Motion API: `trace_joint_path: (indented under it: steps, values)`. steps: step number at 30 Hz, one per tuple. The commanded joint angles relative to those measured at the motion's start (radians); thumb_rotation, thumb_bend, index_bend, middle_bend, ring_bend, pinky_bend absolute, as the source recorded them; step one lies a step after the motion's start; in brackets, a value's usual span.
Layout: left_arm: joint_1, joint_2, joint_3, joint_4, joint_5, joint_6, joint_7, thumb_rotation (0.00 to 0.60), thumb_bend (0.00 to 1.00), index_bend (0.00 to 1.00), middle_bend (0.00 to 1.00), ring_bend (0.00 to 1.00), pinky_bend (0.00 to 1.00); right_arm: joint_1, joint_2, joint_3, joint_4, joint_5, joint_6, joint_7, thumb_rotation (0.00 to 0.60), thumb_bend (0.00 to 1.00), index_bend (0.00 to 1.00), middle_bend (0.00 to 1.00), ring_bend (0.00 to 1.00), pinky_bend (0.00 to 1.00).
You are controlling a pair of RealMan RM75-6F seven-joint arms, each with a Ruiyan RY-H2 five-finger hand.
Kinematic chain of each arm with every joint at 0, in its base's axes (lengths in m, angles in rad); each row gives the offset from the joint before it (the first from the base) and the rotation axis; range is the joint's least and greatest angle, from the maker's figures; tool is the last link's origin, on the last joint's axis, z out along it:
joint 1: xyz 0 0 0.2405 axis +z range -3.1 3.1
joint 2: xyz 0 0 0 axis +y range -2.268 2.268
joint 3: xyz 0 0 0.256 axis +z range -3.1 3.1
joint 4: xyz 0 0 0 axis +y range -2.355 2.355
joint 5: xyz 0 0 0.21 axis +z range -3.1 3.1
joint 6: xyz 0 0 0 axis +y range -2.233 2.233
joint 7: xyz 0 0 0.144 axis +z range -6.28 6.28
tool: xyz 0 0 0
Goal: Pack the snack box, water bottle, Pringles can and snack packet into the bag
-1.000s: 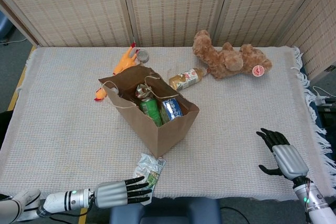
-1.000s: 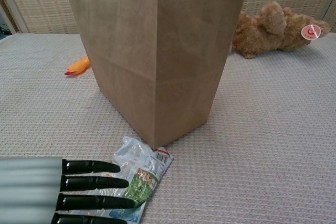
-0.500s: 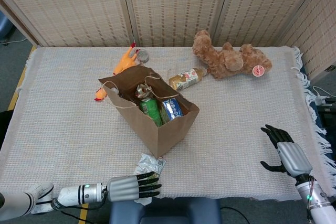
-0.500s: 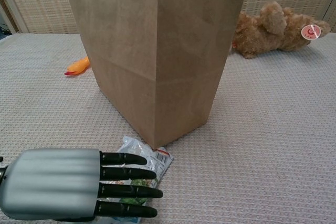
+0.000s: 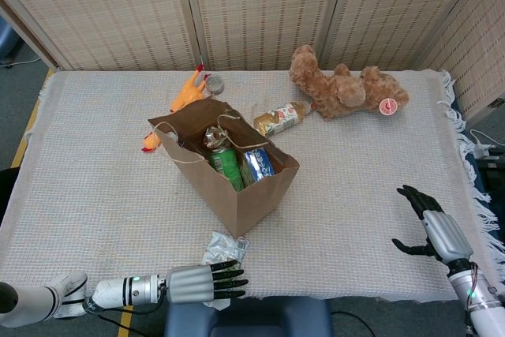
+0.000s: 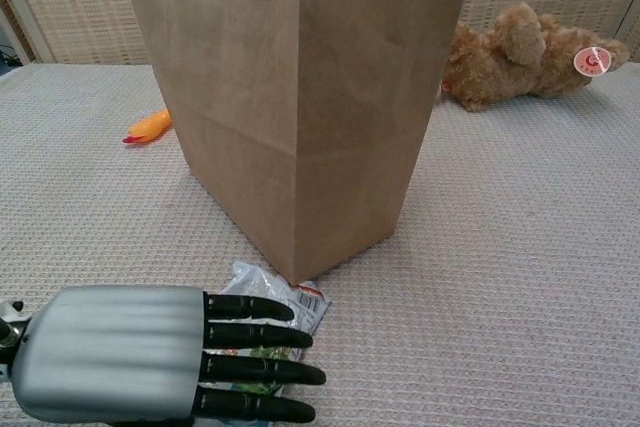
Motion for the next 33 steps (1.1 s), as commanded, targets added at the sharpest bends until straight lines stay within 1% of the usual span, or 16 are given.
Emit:
trace_joint_path:
  steps: [1,8,14,23,29,33]
  values:
    - [-0.002,-0.019,0.011,0.042,0.021,0.029,0.001,0.6,0.35,0.0,0.0,0.0,0.09,0.002,0.002,0.001,-0.002,0.001,-0.002,-0.004,0.6,0.14,0.09,0.0,0.0,0.0]
    - [-0.016,-0.04,-0.001,0.093,0.035,0.065,0.041,0.6,0.36,0.0,0.0,0.0,0.08,0.0,-0.003,0.004,-0.005,0.002,0.0,0.004,0.6,0.14,0.09,0.0,0.0,0.0]
    - [-0.033,-0.034,-0.012,0.1,0.034,0.076,0.069,0.6,0.36,0.0,0.0,0.0,0.08,-0.001,0.0,0.005,-0.01,0.003,-0.001,0.008,0.6,0.14,0.09,0.0,0.0,0.0]
    - [-0.062,-0.036,-0.034,0.113,0.016,0.045,0.111,0.6,0.36,0.0,0.0,0.0,0.05,-0.003,0.001,0.011,-0.016,0.014,0.0,0.019,0.6,0.14,0.1,0.0,0.0,0.0]
    - [-0.062,-0.046,-0.043,0.141,-0.009,0.03,0.139,0.6,0.36,0.0,0.0,0.0,0.01,-0.003,0.003,0.012,-0.02,0.017,-0.003,0.024,0.6,0.14,0.1,0.0,0.0,0.0]
    - [-0.065,-0.036,-0.055,0.148,-0.028,0.031,0.149,0.6,0.36,0.0,0.0,0.0,0.0,-0.003,0.005,0.014,-0.02,0.019,-0.005,0.03,0.6,0.14,0.1,0.0,0.0,0.0]
